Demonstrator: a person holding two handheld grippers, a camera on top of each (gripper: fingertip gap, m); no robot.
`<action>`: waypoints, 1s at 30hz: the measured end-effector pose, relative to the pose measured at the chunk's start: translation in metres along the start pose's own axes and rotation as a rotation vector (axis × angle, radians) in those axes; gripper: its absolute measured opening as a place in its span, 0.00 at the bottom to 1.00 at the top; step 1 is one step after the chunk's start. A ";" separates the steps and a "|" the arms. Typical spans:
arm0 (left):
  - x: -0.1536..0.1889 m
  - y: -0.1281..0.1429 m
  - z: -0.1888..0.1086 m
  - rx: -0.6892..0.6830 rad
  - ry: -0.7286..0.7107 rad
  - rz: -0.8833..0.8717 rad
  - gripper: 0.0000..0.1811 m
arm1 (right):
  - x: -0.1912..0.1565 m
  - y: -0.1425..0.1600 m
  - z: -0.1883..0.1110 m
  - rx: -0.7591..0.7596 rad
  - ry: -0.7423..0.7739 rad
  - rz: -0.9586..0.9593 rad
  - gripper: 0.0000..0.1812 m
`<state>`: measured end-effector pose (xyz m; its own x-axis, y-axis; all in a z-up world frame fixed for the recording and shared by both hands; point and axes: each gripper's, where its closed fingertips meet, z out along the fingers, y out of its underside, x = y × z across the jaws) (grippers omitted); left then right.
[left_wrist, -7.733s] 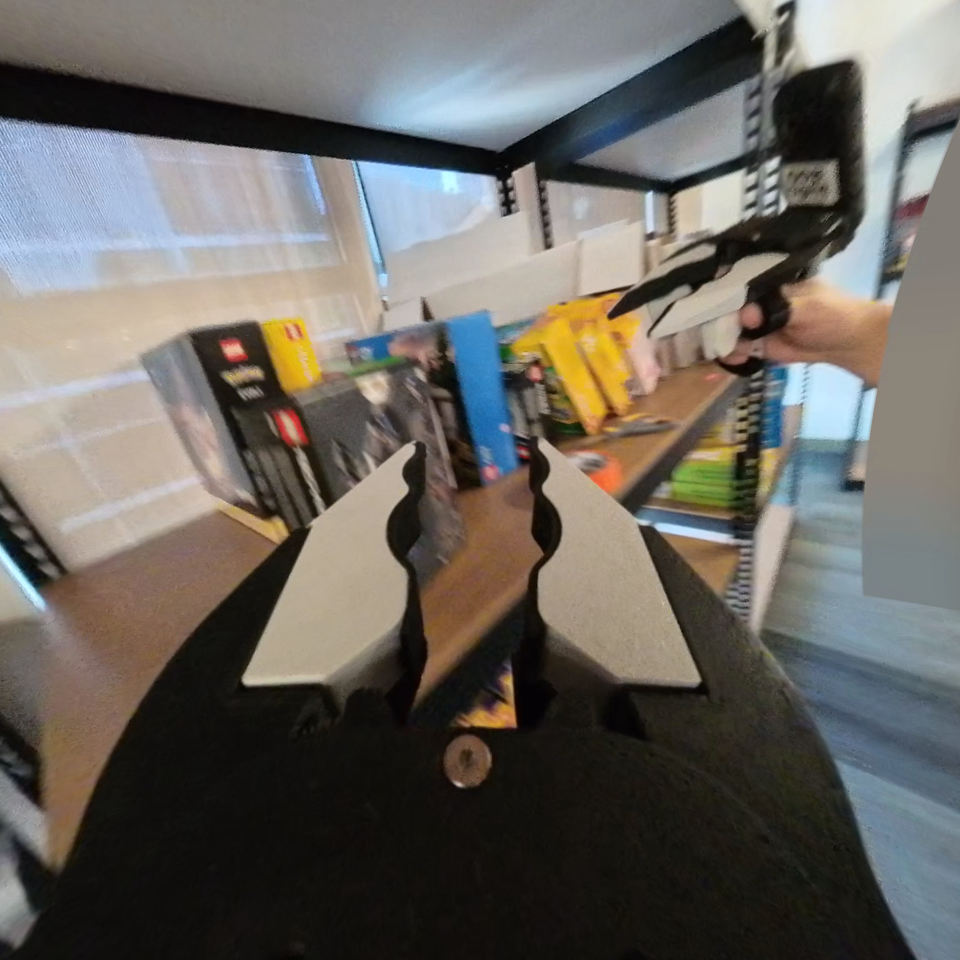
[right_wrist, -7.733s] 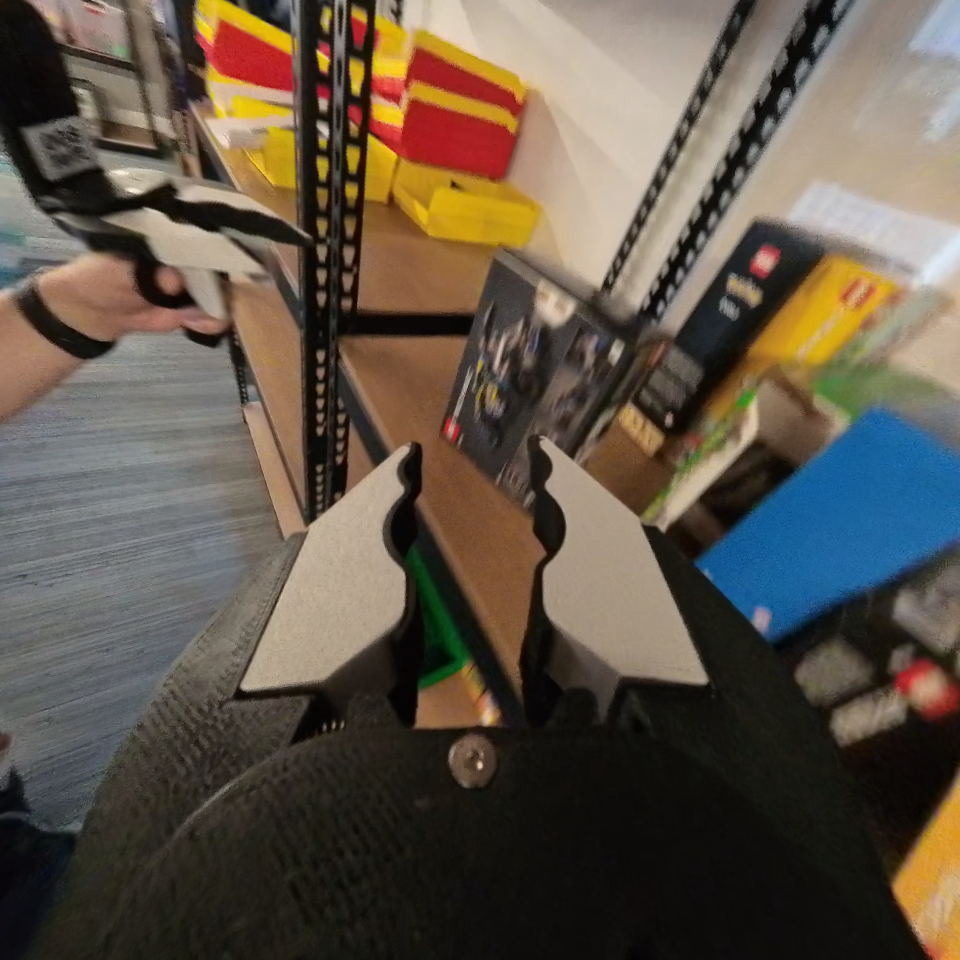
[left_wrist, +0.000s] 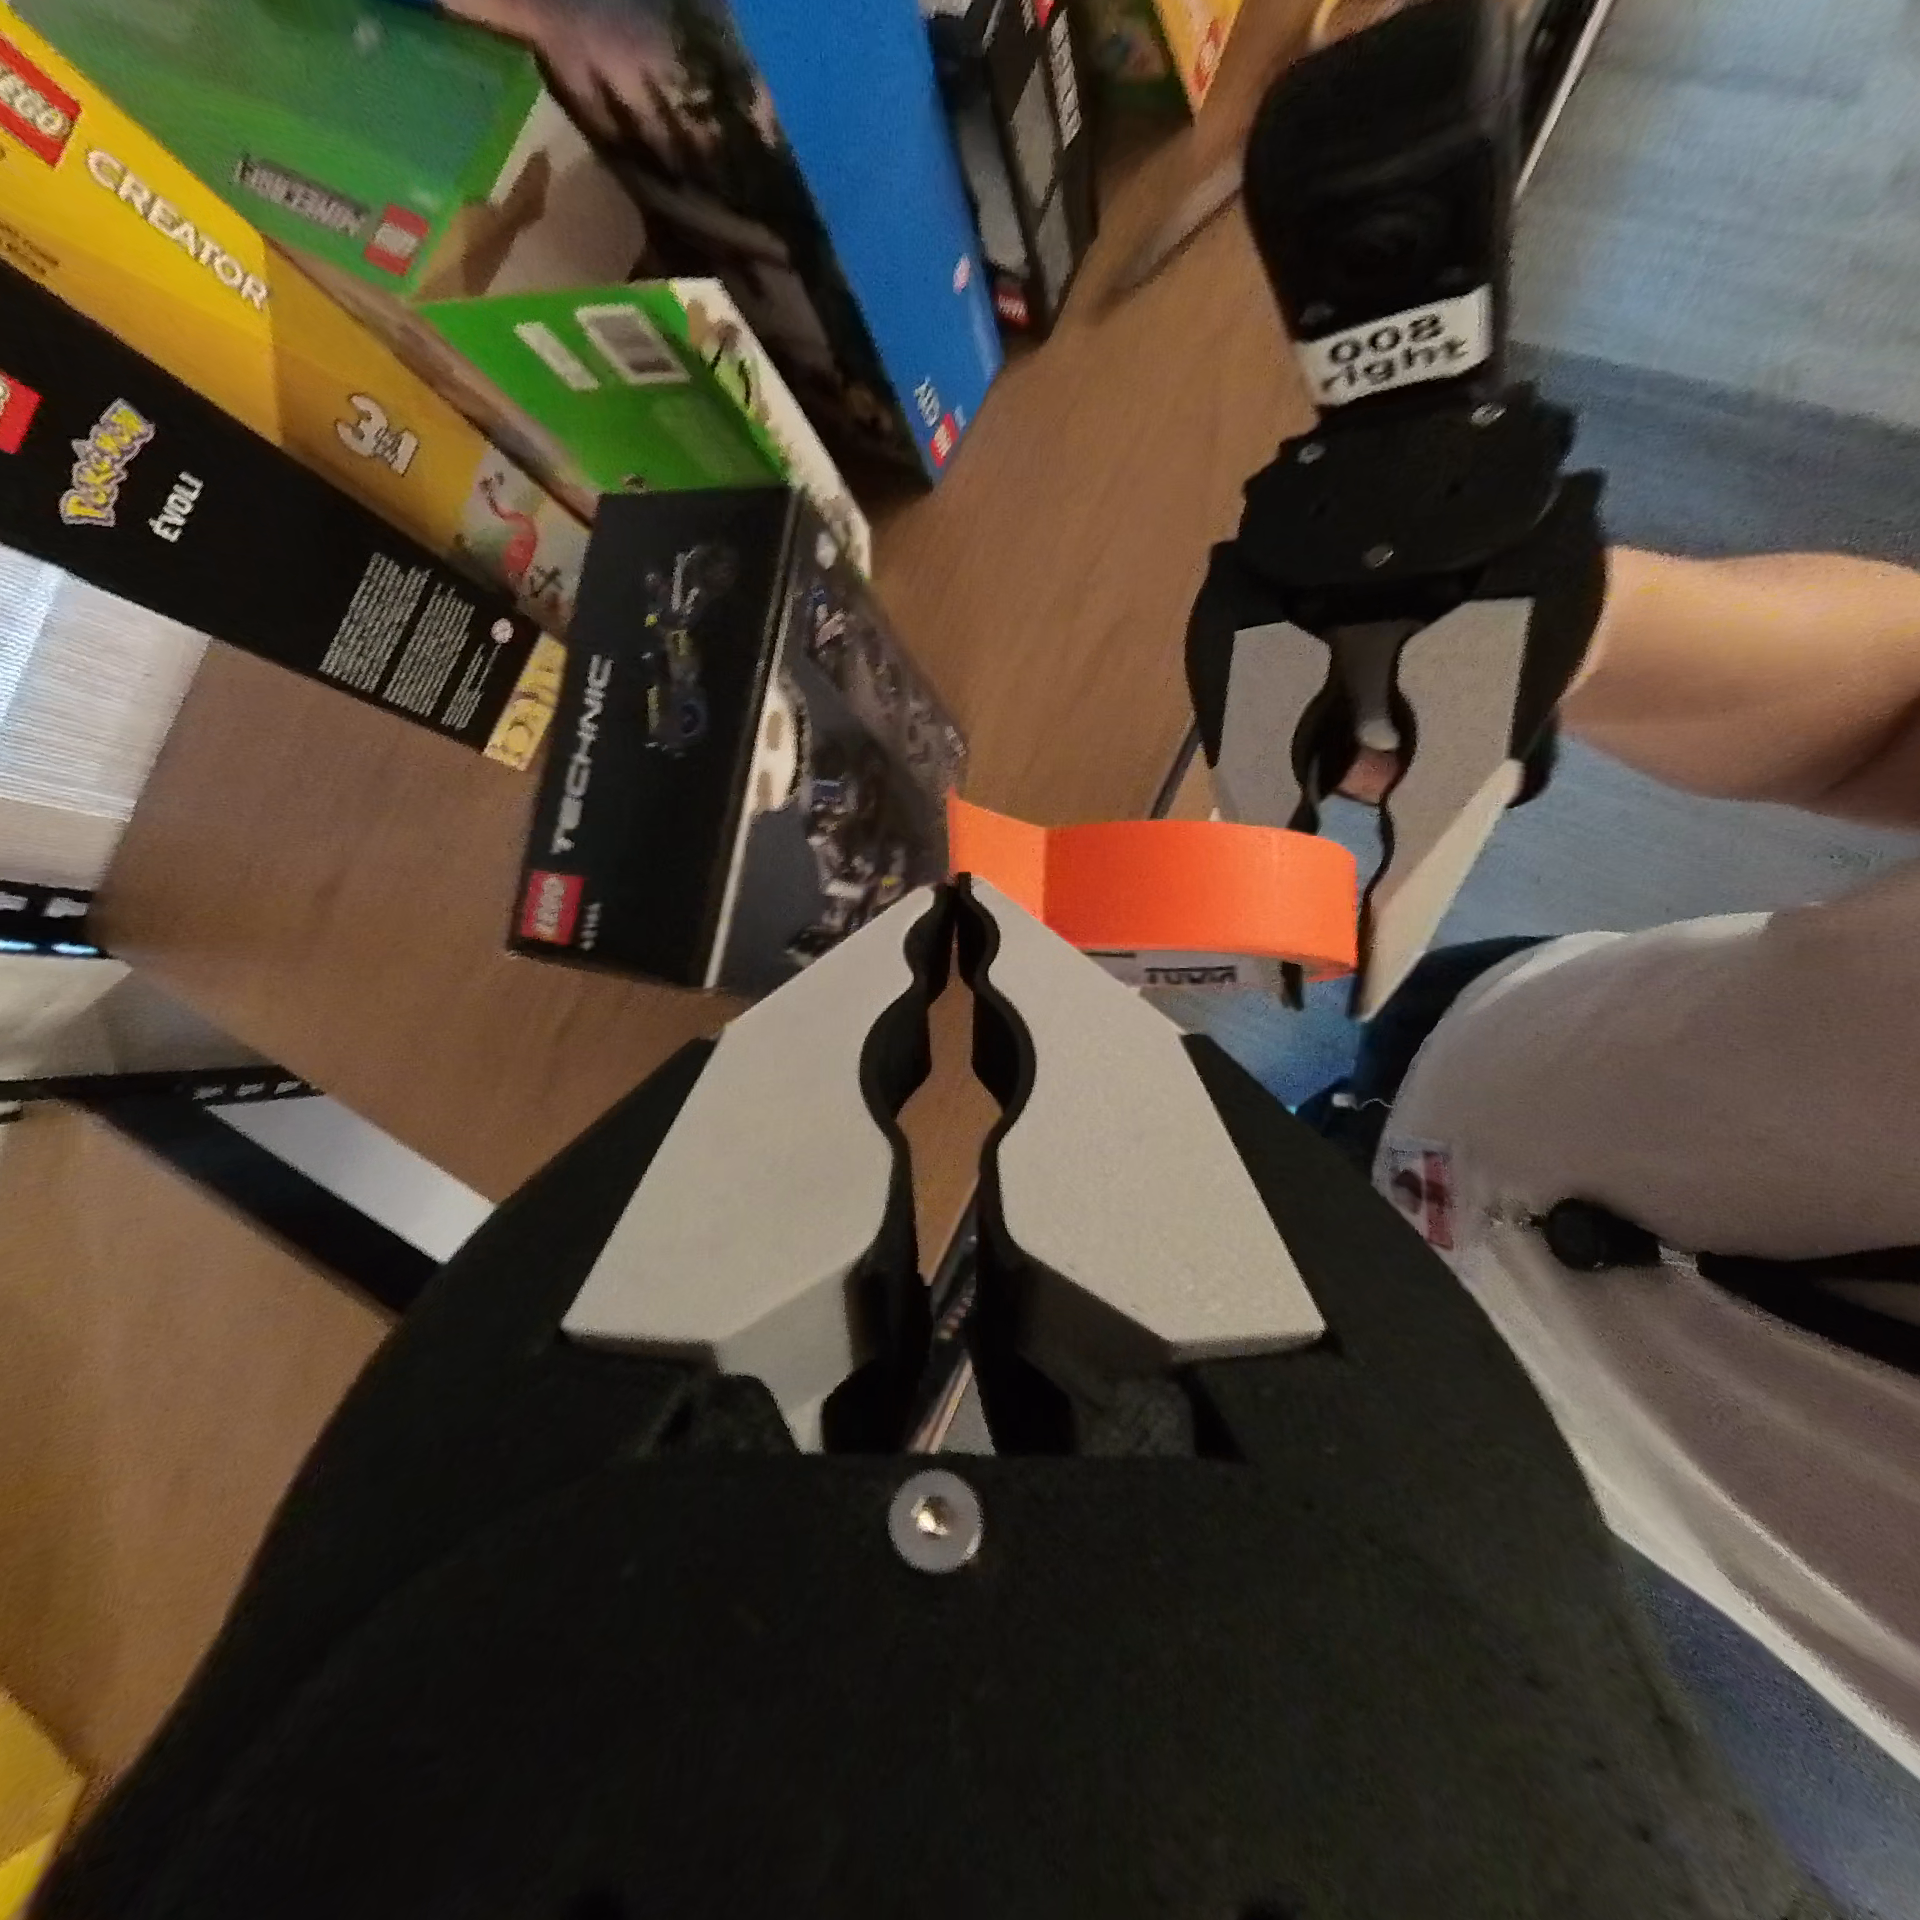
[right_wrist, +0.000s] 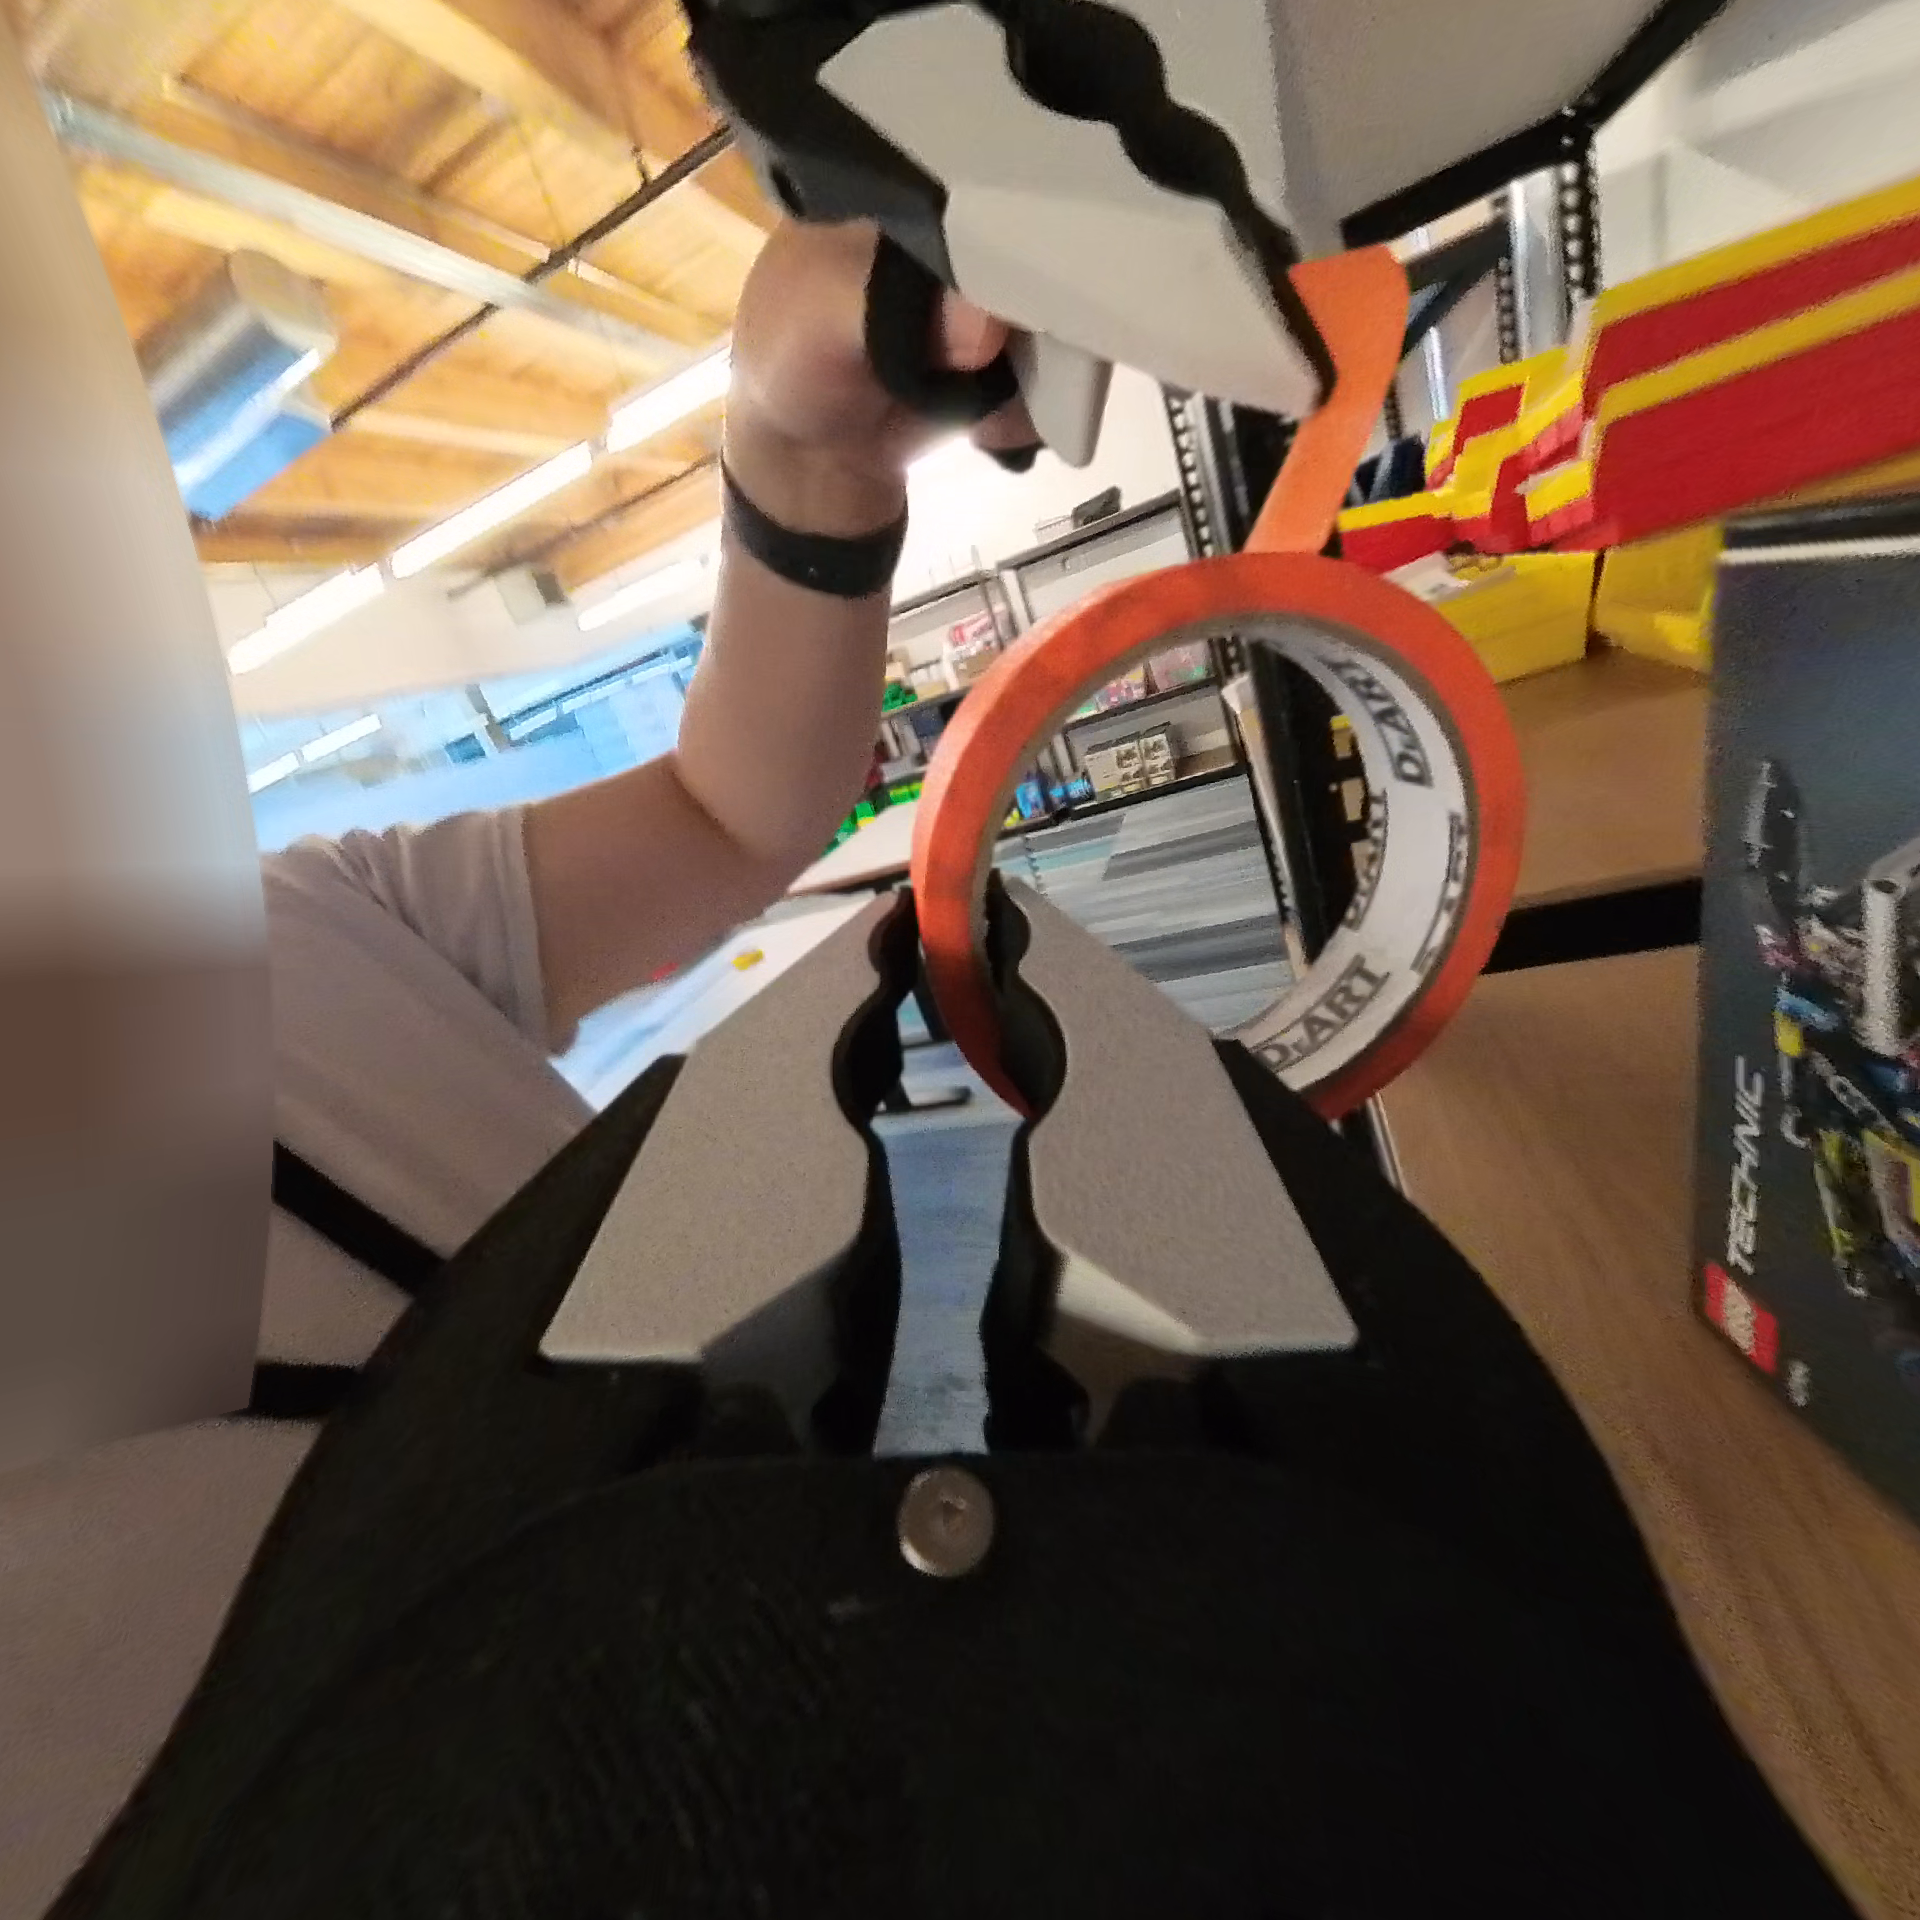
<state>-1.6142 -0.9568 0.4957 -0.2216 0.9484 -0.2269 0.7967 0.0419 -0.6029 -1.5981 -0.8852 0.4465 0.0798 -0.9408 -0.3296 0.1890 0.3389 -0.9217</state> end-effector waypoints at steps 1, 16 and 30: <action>-0.008 0.003 0.003 -0.021 -0.003 0.006 0.00 | 0.004 -0.004 0.002 0.013 0.014 0.045 0.06; -0.069 0.020 0.040 -0.060 0.079 0.099 0.00 | 0.052 -0.036 0.027 -0.018 0.379 0.432 0.06; -0.078 0.028 0.047 -0.059 0.097 0.080 0.00 | 0.061 -0.036 0.027 -0.037 0.388 0.500 0.06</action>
<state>-1.6016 -1.0450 0.4606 -0.1029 0.9752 -0.1961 0.8418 -0.0196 -0.5394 -1.5734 -0.9548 0.4654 -0.2123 -0.6071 -0.7658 0.1857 0.7443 -0.6415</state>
